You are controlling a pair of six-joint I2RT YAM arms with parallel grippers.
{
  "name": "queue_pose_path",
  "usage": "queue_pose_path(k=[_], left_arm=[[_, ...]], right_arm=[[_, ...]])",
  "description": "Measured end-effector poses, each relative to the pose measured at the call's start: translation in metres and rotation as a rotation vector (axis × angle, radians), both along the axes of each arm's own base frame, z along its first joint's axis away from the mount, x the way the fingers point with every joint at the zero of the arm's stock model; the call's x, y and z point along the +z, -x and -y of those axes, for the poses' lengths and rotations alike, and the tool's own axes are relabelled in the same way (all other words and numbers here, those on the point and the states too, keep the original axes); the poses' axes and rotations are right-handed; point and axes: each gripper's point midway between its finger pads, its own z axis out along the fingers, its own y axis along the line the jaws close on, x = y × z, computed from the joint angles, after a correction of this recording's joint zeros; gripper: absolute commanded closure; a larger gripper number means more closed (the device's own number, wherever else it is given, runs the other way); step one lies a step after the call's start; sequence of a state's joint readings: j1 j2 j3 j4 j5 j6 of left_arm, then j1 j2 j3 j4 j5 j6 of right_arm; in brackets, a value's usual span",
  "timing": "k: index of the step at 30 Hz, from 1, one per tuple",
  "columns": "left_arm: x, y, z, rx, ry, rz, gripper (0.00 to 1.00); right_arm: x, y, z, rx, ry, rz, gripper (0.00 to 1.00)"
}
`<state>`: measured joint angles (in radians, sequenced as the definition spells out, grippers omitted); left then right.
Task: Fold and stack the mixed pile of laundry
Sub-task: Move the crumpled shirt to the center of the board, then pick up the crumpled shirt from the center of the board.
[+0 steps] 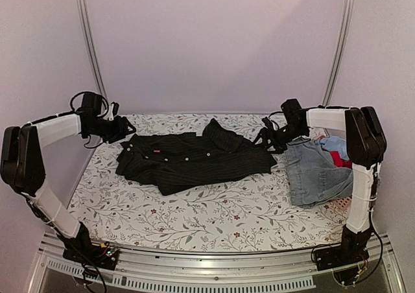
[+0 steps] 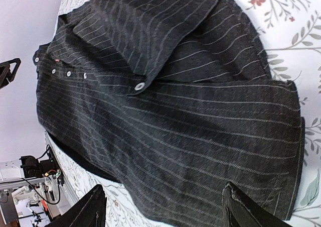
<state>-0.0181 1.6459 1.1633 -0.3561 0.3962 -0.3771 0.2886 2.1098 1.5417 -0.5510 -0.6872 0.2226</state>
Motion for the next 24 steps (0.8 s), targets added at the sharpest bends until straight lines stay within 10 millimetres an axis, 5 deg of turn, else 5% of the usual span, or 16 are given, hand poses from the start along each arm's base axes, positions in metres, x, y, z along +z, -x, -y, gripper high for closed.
queue_pose_path(k=[3,5,11,16,24], left_arm=[[0.008,0.019,0.007,-0.036,0.024,0.019,0.33],[-0.004,0.03,0.011,-0.048,0.027,-0.014,0.32],[-0.032,0.054,0.039,-0.15,-0.004,-0.105,0.48],[-0.008,0.09,0.099,-0.375,-0.039,-0.03,0.53],[0.016,0.137,0.14,-0.662,-0.084,0.137,0.52]], right_arm=[[0.016,0.013,-0.003,0.035,-0.01,0.025,0.2],[0.02,0.018,-0.005,0.053,-0.014,0.029,0.21],[0.002,0.035,-0.014,0.109,0.023,-0.013,0.25],[-0.011,0.065,-0.021,0.172,0.046,-0.045,0.25],[-0.019,0.081,-0.017,0.189,0.051,-0.079,0.26]])
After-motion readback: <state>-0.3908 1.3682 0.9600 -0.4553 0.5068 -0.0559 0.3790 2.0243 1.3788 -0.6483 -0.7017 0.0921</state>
